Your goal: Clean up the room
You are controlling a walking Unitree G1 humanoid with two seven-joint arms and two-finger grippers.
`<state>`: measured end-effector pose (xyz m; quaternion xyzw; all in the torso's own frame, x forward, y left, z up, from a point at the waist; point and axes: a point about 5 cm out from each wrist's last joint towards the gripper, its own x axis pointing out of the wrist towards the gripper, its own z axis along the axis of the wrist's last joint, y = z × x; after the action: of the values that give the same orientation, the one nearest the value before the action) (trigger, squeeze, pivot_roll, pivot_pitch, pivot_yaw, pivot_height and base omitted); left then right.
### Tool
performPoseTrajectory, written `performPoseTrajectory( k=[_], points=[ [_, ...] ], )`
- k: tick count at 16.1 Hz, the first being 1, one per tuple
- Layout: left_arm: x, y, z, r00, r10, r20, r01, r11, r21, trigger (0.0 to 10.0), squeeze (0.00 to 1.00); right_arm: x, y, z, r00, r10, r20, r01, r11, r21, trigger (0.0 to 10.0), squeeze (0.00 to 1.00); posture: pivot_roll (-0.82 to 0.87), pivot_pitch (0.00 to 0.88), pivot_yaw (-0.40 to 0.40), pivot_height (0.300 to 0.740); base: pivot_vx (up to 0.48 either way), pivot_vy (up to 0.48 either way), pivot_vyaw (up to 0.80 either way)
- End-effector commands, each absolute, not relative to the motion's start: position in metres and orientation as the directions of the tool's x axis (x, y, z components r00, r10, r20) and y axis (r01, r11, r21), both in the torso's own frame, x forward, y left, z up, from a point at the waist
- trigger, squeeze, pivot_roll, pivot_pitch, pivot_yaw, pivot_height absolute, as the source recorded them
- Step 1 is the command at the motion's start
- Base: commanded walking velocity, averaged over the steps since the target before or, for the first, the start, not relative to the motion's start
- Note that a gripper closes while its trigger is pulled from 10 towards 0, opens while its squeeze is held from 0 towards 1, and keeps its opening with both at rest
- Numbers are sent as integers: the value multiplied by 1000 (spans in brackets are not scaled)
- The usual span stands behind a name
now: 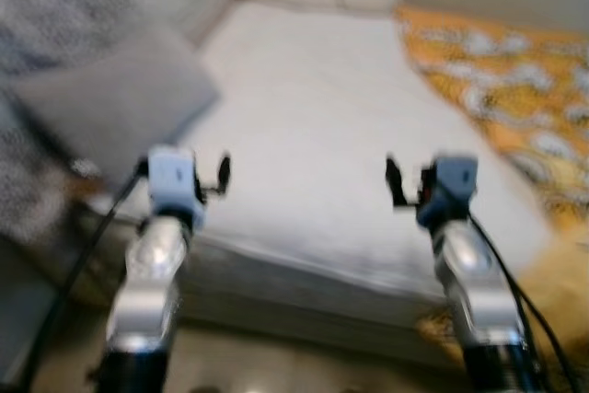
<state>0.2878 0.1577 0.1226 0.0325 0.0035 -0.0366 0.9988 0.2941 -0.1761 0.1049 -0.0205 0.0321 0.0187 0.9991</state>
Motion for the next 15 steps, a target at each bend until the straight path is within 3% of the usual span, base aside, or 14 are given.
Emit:
performPoseTrajectory(
  k=[1,7,10,15],
  points=[
    [289,158,124,997,-72,-9,73,994,83,10000,914,295,-177,106,997,43,-68,-45,999,-26,10000,0,62,0,-66,740,0,-465,0],
    [288,164,120,999,-45,-14,47,994,102,10000,914,295,-171,105,995,66,-80,-68,997,-23,10000,0,66,0,-71,740,0,-472,0],
    [288,164,120,999,-42,-13,43,994,103,10000,914,295,-171,105,996,50,-76,-54,998,-45,10000,0,67,0,-71,740,0,-480,800],
    [288,165,120,999,-37,-14,38,993,108,10000,910,296,-175,106,998,-4,-56,8,997,73,10000,0,66,0,-63,740,0,-480,160]
  ],
)
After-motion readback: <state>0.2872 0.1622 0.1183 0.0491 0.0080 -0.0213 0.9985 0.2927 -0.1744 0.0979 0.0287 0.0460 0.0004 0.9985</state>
